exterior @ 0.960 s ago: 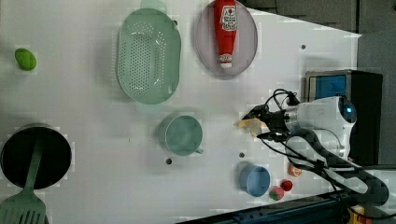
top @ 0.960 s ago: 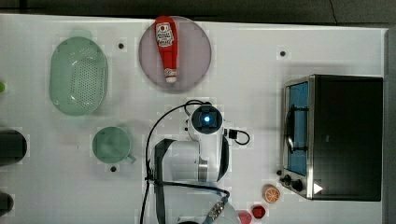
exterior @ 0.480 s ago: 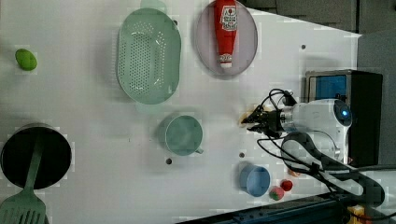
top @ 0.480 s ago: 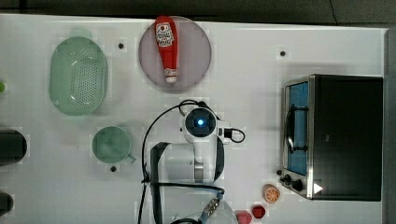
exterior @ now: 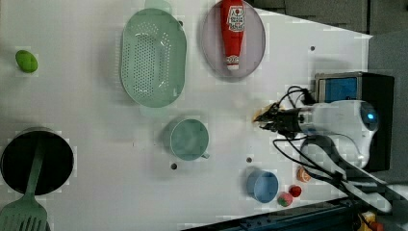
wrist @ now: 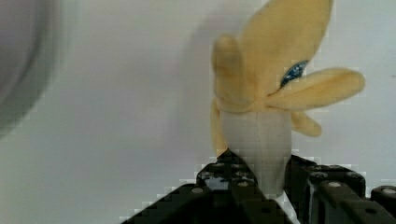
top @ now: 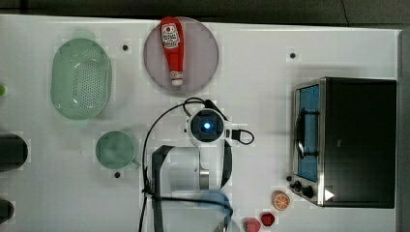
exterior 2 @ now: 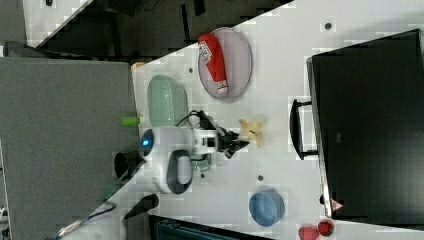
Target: Pick banana from table and place on oven.
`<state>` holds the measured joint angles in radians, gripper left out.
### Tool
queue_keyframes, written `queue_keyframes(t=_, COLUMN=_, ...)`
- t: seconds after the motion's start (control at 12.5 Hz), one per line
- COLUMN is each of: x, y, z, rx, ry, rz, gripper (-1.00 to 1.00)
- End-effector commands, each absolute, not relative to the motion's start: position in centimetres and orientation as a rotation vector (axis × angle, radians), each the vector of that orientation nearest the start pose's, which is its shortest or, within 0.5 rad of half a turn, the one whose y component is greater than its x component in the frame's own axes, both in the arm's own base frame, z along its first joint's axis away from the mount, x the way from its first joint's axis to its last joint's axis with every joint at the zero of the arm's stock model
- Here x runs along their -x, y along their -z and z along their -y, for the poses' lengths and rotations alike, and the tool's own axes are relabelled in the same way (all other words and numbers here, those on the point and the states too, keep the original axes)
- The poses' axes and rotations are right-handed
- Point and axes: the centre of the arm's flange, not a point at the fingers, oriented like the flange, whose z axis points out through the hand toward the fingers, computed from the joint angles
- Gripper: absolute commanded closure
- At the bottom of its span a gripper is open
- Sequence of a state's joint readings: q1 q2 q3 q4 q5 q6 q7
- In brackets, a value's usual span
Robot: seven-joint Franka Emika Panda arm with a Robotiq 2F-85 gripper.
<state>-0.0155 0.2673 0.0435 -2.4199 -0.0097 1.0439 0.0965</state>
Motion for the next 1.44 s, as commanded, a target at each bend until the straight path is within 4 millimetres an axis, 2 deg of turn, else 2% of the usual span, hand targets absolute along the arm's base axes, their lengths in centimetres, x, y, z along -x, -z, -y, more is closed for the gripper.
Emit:
queue_keyframes(t=0.08, x=-51.2, y=-30.9, z=-1.0, rx=2.81, ry=0.106, rz=-1.329, gripper=0.59)
queue_keyframes(t=0.4, x=-50.4, y=-43.3, z=-0.3, rx=2.844, ry=-0.021, rz=-1.37, gripper=0.59)
queue_keyframes(t=0.56, x=-50.0, y=-49.2, z=1.0, rx=2.833, ry=-0.061, rz=-1.411, gripper=0.59)
queue_keyframes(t=0.64, x=-50.0, y=-51.6, z=2.2, rx=2.816, ry=-0.074, rz=-1.444, gripper=0.59)
queue_keyframes(t=0.8, x=-50.3, y=-54.7, z=5.6, rx=2.777, ry=-0.084, rz=-1.505, gripper=0.59)
queue_keyframes(t=0.88, x=-50.4, y=-55.3, z=7.8, rx=2.766, ry=-0.08, rz=-1.516, gripper=0.59)
queue_keyframes(t=1.04, x=-50.6, y=-55.0, z=13.3, rx=2.792, ry=-0.085, rz=-1.481, gripper=0.59)
queue_keyframes(t=1.44, x=-49.7, y=-49.9, z=27.8, rx=2.957, ry=-0.052, rz=-1.247, gripper=0.59)
